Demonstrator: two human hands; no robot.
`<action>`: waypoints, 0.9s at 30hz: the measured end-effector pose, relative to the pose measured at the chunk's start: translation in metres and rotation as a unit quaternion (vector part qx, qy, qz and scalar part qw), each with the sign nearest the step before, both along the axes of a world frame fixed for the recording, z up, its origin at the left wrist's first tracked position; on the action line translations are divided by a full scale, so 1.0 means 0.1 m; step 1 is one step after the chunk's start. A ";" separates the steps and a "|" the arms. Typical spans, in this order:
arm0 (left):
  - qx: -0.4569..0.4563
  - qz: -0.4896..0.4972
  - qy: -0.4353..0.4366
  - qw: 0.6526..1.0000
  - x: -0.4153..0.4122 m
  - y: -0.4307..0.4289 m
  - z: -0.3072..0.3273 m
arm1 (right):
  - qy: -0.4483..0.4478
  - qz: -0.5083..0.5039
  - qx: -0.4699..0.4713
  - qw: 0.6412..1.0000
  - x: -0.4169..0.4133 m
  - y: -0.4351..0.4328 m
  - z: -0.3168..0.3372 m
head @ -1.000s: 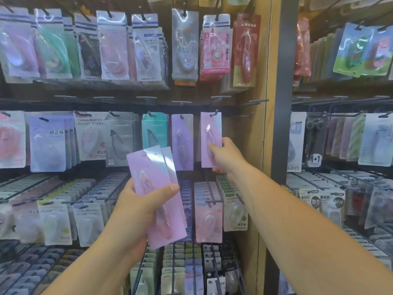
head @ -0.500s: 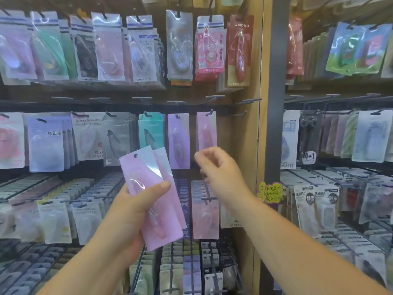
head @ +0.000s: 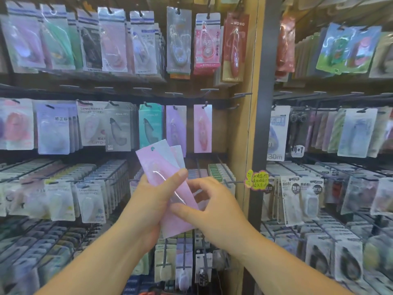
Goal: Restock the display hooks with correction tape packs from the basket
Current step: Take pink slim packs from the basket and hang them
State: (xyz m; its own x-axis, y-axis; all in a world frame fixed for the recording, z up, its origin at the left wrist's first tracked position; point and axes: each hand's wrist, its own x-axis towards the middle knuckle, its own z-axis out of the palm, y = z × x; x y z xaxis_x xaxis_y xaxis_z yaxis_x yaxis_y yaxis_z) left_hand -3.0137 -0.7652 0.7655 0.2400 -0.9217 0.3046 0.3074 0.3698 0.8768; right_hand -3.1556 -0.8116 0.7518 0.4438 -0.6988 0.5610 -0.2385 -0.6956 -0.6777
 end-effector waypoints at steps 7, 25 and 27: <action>0.012 0.010 -0.006 1.000 0.01 0.03 -0.06 | -0.121 0.061 0.119 0.984 -0.11 0.01 0.00; 0.014 0.088 -0.048 0.995 0.25 -0.13 -0.17 | -0.226 0.027 0.172 0.959 -0.07 -0.48 0.43; 0.012 0.097 -0.053 0.994 0.30 -0.16 -0.15 | -0.219 0.008 0.160 0.962 -0.02 -0.62 0.54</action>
State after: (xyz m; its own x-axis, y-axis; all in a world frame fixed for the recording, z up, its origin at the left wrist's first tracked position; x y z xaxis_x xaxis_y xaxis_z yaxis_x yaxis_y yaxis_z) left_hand -2.9841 -0.7807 0.7507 0.3811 -0.8685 0.3168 0.1377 0.3922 0.9095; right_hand -3.1577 -0.8735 0.8056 0.2255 -0.8624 0.4533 0.1281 -0.4349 -0.8913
